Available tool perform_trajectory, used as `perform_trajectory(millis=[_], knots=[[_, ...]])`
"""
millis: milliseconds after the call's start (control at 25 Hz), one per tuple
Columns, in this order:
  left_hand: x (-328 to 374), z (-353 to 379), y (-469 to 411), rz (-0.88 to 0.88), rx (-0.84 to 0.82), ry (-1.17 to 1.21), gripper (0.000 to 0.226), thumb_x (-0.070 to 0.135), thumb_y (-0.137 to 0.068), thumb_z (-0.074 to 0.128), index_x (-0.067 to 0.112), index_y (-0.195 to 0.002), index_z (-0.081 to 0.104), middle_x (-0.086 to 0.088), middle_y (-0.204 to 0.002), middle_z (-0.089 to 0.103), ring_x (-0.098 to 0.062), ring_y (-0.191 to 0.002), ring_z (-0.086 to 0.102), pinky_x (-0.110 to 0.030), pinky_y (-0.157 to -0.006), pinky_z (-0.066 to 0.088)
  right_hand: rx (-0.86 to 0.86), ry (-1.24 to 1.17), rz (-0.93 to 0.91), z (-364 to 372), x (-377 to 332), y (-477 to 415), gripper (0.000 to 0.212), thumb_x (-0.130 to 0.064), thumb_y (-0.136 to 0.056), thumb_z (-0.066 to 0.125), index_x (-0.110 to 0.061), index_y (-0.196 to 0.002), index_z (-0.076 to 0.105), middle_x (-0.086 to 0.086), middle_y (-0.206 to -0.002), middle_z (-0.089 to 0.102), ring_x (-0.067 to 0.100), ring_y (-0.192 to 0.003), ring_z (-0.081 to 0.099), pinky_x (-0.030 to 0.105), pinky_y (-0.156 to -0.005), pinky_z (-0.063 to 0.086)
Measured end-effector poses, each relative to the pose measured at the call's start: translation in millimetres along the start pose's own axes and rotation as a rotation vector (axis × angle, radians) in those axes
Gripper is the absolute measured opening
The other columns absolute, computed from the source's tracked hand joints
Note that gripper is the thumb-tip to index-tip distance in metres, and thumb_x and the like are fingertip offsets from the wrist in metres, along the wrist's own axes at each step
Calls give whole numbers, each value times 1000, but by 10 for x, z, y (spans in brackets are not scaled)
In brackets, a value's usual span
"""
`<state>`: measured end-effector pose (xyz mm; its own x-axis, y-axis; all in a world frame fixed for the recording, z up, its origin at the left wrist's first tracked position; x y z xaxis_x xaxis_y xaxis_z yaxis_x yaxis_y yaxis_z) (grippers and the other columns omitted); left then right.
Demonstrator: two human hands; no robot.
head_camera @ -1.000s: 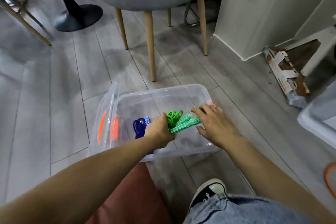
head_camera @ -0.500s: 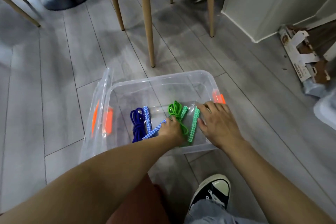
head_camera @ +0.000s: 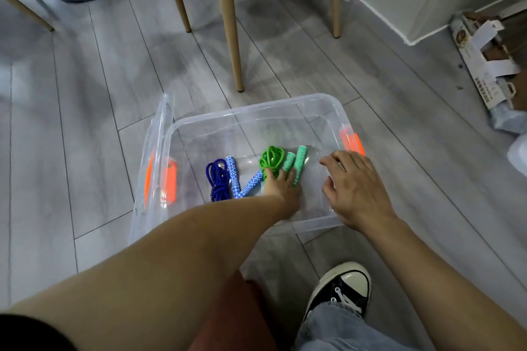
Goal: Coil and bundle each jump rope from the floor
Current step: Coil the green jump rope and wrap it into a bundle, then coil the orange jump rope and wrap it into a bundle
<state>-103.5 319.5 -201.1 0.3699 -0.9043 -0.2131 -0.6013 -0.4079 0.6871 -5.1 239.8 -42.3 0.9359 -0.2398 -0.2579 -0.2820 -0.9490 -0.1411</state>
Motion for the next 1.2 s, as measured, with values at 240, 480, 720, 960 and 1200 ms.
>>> perform_trajectory(millis=[240, 480, 720, 960, 1200], knots=[[-645, 418, 280, -255, -112, 232, 78, 52, -94, 41, 20, -159, 10, -11, -166, -1, -32, -151, 9, -53, -112, 27, -49, 6, 19, 52, 28, 15, 38, -18, -85, 58, -14, -122, 60, 6, -117, 59, 27, -111, 55, 42, -103, 42], [-633, 269, 383, -261, -98, 379, 71, 45, -91, 49, 22, -154, 25, -10, -162, 12, -31, -147, 17, -58, -109, 28, -29, 8, -8, -9, -13, 11, 39, -16, -85, 57, -11, -124, 61, 7, -120, 61, 28, -112, 56, 42, -102, 45], [-643, -66, 563, -218, 53, 458, 60, 38, -92, 50, 23, -148, 33, -6, -157, 26, -34, -141, 27, -61, -106, 32, 33, 13, 28, -167, 19, 108, 45, -14, -82, 64, -11, -127, 62, 10, -128, 62, 31, -115, 60, 44, -100, 46], [-483, -956, 1010, -36, 504, 436, 49, 37, -89, 55, 27, -137, 50, -2, -141, 49, -31, -129, 45, -45, -102, 37, 23, 8, 142, -553, 78, 202, 50, -20, -83, 65, -16, -133, 57, 8, -132, 59, 29, -112, 59, 45, -94, 49], [-39, -1954, 1708, 128, 820, 433, 38, 30, -87, 60, 24, -125, 59, -2, -127, 57, -30, -116, 53, -44, -94, 42, 79, 81, 263, -1288, 247, 522, 43, -30, -87, 58, -21, -129, 56, 0, -124, 59, 23, -108, 57, 38, -93, 44]])
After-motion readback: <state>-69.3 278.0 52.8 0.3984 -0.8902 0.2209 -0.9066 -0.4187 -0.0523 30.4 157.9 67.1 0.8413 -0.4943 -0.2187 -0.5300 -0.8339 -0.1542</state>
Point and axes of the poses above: each hand's wrist, its own y-axis away from the middle knuckle, its own z-axis out of the palm, x = y × z, the point moved 8 cm from there along -y, towards the middle knuckle
